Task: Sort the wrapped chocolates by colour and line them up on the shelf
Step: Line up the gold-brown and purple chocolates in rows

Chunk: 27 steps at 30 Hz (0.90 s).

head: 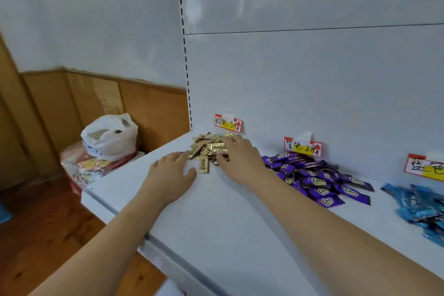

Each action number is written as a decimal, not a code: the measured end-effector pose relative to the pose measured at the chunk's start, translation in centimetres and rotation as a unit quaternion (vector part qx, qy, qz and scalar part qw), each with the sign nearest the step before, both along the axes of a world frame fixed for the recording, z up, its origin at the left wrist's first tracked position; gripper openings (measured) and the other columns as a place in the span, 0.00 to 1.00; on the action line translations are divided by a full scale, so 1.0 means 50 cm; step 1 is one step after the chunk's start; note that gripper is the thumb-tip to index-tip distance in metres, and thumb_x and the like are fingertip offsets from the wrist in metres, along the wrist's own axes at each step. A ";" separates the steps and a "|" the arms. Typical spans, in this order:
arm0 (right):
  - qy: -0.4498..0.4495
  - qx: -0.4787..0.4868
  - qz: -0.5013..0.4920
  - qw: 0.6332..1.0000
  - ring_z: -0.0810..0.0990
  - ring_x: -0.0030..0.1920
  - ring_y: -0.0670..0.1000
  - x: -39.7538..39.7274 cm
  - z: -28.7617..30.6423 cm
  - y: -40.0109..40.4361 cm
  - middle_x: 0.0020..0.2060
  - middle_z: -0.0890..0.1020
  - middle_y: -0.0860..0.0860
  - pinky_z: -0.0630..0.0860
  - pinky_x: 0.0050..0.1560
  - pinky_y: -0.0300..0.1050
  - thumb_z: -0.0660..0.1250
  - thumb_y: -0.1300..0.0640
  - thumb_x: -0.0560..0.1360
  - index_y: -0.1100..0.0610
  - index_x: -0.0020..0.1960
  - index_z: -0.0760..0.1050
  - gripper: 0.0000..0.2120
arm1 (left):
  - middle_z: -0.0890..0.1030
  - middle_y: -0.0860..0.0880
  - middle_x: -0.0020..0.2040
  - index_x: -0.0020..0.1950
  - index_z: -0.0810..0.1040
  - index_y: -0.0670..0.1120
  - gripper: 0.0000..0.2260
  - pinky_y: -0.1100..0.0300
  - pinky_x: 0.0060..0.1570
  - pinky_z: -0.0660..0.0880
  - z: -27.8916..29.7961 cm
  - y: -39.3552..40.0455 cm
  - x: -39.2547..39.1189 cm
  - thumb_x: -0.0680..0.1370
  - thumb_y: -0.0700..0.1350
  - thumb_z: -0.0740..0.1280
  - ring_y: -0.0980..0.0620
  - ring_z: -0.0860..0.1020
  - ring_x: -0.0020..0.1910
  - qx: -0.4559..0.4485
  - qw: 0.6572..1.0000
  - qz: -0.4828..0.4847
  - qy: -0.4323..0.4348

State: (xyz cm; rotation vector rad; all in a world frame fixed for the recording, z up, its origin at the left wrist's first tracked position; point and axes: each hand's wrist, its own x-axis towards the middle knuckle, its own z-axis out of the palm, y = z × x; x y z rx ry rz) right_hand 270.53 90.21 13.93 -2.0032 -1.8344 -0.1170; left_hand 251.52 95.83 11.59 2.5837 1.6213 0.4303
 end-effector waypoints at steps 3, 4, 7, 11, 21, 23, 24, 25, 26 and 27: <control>-0.004 -0.077 0.008 0.997 0.53 0.77 0.58 -0.010 -0.034 0.062 0.79 0.55 0.53 0.53 0.76 0.58 0.54 0.41 0.81 0.47 0.79 0.55 0.28 | 0.64 0.51 0.77 0.77 0.62 0.54 0.24 0.51 0.74 0.56 -0.004 -0.005 -0.006 0.82 0.58 0.53 0.49 0.62 0.75 0.021 1.000 -0.020 -0.001; 0.000 -0.080 0.011 0.997 0.53 0.77 0.58 -0.007 -0.043 0.066 0.79 0.55 0.52 0.52 0.76 0.57 0.54 0.41 0.81 0.46 0.78 0.57 0.28 | 0.65 0.51 0.76 0.76 0.64 0.54 0.23 0.52 0.73 0.57 -0.003 -0.006 -0.006 0.82 0.57 0.53 0.49 0.62 0.75 0.030 0.999 -0.025 -0.003; 0.019 -0.047 0.041 0.998 0.62 0.74 0.55 0.007 -0.053 0.045 0.75 0.65 0.48 0.59 0.74 0.53 0.57 0.40 0.80 0.45 0.74 0.65 0.24 | 0.67 0.50 0.74 0.75 0.66 0.52 0.22 0.54 0.72 0.58 -0.008 -0.014 -0.002 0.82 0.56 0.52 0.49 0.63 0.73 0.045 0.998 -0.036 -0.007; 0.024 -0.020 0.056 0.998 0.68 0.67 0.53 0.009 -0.052 0.023 0.67 0.73 0.45 0.65 0.67 0.55 0.60 0.41 0.78 0.44 0.67 0.71 0.19 | 0.70 0.48 0.71 0.73 0.68 0.50 0.24 0.53 0.70 0.61 -0.014 -0.016 -0.001 0.81 0.58 0.49 0.47 0.66 0.71 0.051 0.998 -0.041 -0.010; 0.075 0.026 0.019 0.997 0.74 0.52 0.47 -0.019 -0.032 0.007 0.50 0.76 0.42 0.71 0.48 0.46 0.68 0.40 0.74 0.43 0.56 0.71 0.14 | 0.71 0.46 0.56 0.58 0.72 0.46 0.13 0.53 0.54 0.66 0.013 0.028 0.014 0.80 0.51 0.55 0.45 0.67 0.56 0.062 0.998 -0.001 -0.021; 0.056 0.021 0.000 0.998 0.74 0.48 0.47 -0.024 -0.029 -0.002 0.46 0.74 0.40 0.68 0.43 0.45 0.66 0.38 0.75 0.46 0.56 0.70 0.16 | 0.71 0.44 0.56 0.57 0.73 0.45 0.12 0.52 0.56 0.67 0.029 0.072 0.031 0.80 0.49 0.57 0.44 0.67 0.56 0.054 0.996 -0.013 -0.073; 0.044 0.020 -0.006 0.999 0.74 0.47 0.47 -0.027 -0.027 -0.003 0.45 0.73 0.40 0.66 0.41 0.45 0.65 0.38 0.75 0.46 0.55 0.70 0.15 | 0.71 0.44 0.58 0.59 0.73 0.45 0.12 0.52 0.57 0.67 0.039 0.099 0.043 0.80 0.49 0.58 0.44 0.67 0.58 0.062 0.994 -0.031 -0.088; 0.038 0.021 -0.007 0.999 0.74 0.47 0.47 -0.030 -0.024 -0.004 0.44 0.73 0.40 0.65 0.41 0.44 0.63 0.38 0.76 0.47 0.55 0.70 0.15 | 0.71 0.44 0.60 0.62 0.73 0.46 0.14 0.52 0.58 0.67 0.046 0.130 0.056 0.79 0.50 0.60 0.44 0.67 0.60 0.069 0.992 -0.057 -0.092; 0.037 0.025 -0.003 0.999 0.73 0.48 0.46 -0.031 -0.023 -0.003 0.46 0.74 0.41 0.66 0.42 0.43 0.61 0.38 0.77 0.47 0.56 0.71 0.15 | 0.69 0.45 0.63 0.66 0.72 0.47 0.17 0.51 0.60 0.67 0.053 0.161 0.068 0.79 0.50 0.60 0.44 0.66 0.63 0.068 0.990 -0.090 -0.083; 0.031 0.037 0.001 0.999 0.72 0.51 0.46 -0.030 -0.024 -0.001 0.49 0.74 0.42 0.67 0.46 0.43 0.59 0.38 0.78 0.47 0.59 0.71 0.17 | 0.67 0.45 0.67 0.70 0.69 0.49 0.19 0.49 0.63 0.66 0.056 0.190 0.081 0.80 0.51 0.60 0.44 0.64 0.67 0.055 0.988 -0.129 -0.067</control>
